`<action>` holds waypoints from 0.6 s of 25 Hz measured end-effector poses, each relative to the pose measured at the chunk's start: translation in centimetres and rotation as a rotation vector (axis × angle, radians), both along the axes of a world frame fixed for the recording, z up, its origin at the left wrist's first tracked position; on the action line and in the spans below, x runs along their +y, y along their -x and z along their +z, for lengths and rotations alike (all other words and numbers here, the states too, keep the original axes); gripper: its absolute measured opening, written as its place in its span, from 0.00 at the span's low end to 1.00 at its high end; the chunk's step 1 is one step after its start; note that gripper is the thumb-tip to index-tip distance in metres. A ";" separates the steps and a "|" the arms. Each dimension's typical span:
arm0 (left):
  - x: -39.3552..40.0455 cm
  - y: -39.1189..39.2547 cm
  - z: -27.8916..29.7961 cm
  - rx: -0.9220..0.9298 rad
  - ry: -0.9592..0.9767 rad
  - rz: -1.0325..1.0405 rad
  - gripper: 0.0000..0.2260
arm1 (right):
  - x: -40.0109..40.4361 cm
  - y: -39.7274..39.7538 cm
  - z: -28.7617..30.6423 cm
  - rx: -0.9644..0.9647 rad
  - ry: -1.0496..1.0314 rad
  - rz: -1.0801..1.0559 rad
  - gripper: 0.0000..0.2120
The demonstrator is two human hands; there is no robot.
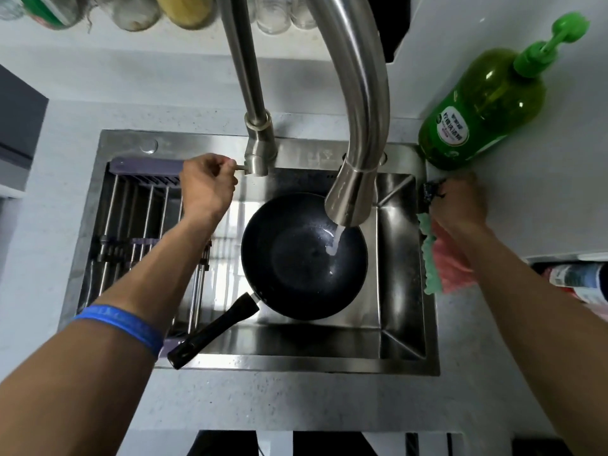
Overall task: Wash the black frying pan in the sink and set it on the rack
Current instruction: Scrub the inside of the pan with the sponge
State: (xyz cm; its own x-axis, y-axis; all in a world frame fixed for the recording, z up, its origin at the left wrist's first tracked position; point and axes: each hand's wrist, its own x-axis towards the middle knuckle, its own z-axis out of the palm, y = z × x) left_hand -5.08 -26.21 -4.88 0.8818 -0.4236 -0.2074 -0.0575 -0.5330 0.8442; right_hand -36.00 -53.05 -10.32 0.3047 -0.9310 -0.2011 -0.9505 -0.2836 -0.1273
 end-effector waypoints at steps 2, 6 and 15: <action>0.3 -0.1 -0.1 -0.004 0.002 -0.003 0.04 | 0.0 0.0 0.1 0.003 -0.029 0.040 0.12; 1.3 0.3 -0.7 -0.068 0.042 0.051 0.10 | -0.5 0.1 0.7 -0.013 -0.020 0.084 0.13; -0.8 -3.1 -0.2 -0.016 0.023 -0.024 0.09 | 5.2 -0.1 3.3 -0.445 0.179 -0.028 0.09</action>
